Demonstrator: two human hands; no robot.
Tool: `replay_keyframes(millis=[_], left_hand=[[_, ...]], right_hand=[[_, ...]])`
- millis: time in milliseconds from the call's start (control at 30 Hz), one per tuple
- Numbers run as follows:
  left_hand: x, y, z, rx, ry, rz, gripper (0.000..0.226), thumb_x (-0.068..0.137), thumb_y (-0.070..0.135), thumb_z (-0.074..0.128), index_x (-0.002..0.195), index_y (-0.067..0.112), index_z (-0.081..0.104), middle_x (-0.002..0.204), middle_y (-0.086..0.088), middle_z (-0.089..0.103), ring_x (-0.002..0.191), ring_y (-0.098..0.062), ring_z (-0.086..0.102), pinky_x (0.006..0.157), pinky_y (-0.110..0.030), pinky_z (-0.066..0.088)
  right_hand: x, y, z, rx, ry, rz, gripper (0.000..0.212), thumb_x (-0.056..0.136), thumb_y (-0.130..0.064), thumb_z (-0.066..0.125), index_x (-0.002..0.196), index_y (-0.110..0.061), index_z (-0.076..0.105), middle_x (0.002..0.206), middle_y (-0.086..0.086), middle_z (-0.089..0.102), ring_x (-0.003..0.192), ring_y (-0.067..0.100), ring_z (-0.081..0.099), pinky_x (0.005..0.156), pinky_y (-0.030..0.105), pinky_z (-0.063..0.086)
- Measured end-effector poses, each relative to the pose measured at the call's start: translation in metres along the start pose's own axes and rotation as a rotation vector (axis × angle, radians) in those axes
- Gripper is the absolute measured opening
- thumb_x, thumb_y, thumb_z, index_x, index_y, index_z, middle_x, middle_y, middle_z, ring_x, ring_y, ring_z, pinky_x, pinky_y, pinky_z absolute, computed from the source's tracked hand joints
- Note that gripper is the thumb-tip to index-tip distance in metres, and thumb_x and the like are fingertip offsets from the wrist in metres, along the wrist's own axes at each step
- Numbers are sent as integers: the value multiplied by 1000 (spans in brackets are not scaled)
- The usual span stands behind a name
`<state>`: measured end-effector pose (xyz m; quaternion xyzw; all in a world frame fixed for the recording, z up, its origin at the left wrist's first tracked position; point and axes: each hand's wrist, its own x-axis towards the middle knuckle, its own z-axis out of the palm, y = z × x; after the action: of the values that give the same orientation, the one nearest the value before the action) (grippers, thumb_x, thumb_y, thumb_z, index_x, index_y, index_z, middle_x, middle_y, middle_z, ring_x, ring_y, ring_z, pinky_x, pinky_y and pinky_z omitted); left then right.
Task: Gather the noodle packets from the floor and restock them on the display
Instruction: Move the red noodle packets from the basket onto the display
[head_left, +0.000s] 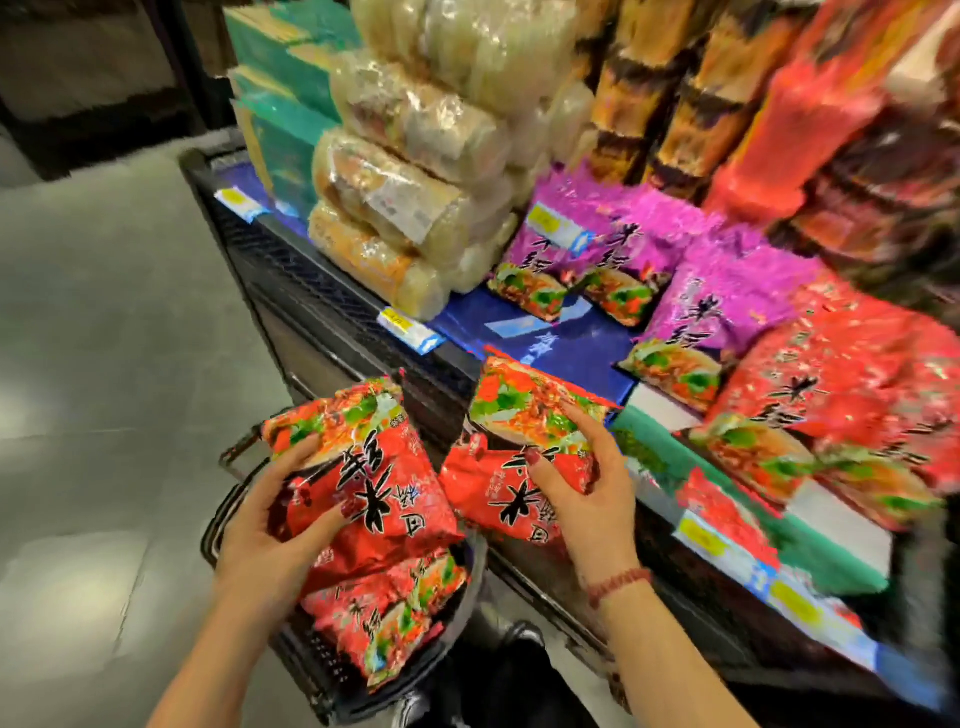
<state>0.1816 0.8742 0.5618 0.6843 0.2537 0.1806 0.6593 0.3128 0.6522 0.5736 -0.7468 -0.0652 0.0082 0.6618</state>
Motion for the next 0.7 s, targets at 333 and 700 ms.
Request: replay_keyframes(millis=[333, 700], left_hand=[[14, 32, 175, 60, -327, 106, 68, 67, -9, 80, 116, 37, 65, 120, 13, 68, 102, 4, 63, 93, -15, 48], [11, 40, 322, -30, -455, 91, 61, 75, -4, 74, 116, 39, 66, 115, 1, 71, 99, -12, 69, 74, -24, 58]], right_hand=[[11, -2, -179, -53, 356, -17, 56, 77, 4, 74, 113, -36, 61, 119, -24, 60, 113, -11, 52, 95, 7, 39], [71, 13, -352, -300, -30, 87, 53, 78, 1, 74, 120, -29, 61, 128, -13, 58, 118, -9, 50, 99, 13, 38]])
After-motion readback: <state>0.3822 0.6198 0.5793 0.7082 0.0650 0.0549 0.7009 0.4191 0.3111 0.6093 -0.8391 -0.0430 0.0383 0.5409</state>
